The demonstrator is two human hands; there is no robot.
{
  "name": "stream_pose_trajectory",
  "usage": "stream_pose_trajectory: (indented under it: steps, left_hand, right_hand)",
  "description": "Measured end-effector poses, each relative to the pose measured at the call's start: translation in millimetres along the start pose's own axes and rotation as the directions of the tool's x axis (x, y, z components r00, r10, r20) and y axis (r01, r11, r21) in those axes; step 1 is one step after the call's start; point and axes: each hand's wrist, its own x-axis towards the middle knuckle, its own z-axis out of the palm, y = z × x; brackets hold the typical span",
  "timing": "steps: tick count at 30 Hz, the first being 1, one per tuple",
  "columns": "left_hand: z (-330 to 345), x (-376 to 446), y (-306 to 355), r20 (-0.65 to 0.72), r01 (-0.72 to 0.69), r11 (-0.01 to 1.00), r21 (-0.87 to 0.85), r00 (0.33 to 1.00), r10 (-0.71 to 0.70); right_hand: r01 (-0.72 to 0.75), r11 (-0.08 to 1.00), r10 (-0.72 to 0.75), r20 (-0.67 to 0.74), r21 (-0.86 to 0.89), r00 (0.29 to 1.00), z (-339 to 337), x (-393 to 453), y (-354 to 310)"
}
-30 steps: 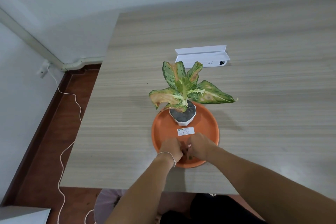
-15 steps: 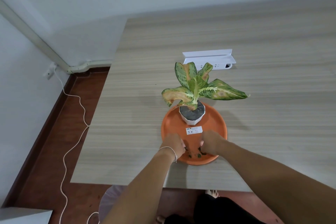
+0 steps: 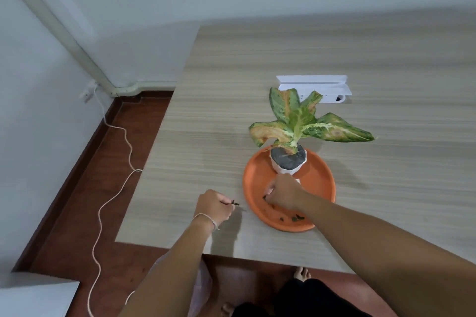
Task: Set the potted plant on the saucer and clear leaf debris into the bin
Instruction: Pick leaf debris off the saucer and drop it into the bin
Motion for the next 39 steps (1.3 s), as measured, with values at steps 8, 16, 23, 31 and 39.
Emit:
stream_pose_trajectory:
  steps: [8,16,23,31,39]
  left_hand:
    - [-104.5,-53.8,-136.7,-0.246,0.152,0.966,-0.211,0.948,-0.203]
    - [-164.2,-111.7,-255.3,-0.299,0.273,0.926,-0.26,0.889,-0.346]
    - [-181.8,-119.2,-301.4,-0.271,0.286,0.949,-0.132,0.91,-0.312]
    - [-178.2,-112.0,-311.2,-0.285,0.234,0.966,-0.108,0.924,-0.256]
    - [-172.6,-72.3,-248.1,-0.304,0.062,0.992,-0.107,0.948,-0.092]
  right_hand:
    - [0.314,0.947,-0.3,0.167,-0.063,0.939,101.0,3.3,-150.5]
    - [0.637,0.748,-0.511,0.45,-0.187,0.732,235.1,-22.5,-264.3]
    - [0.637,0.723,-0.456,0.508,-0.267,0.731,286.9,-18.7,-283.4]
    - [0.449,0.867,-0.34,0.404,-0.215,0.849,281.5,-11.7,-262.3]
    - [0.278,0.96,-0.262,0.244,-0.033,0.934,209.1,-12.4,-206.8]
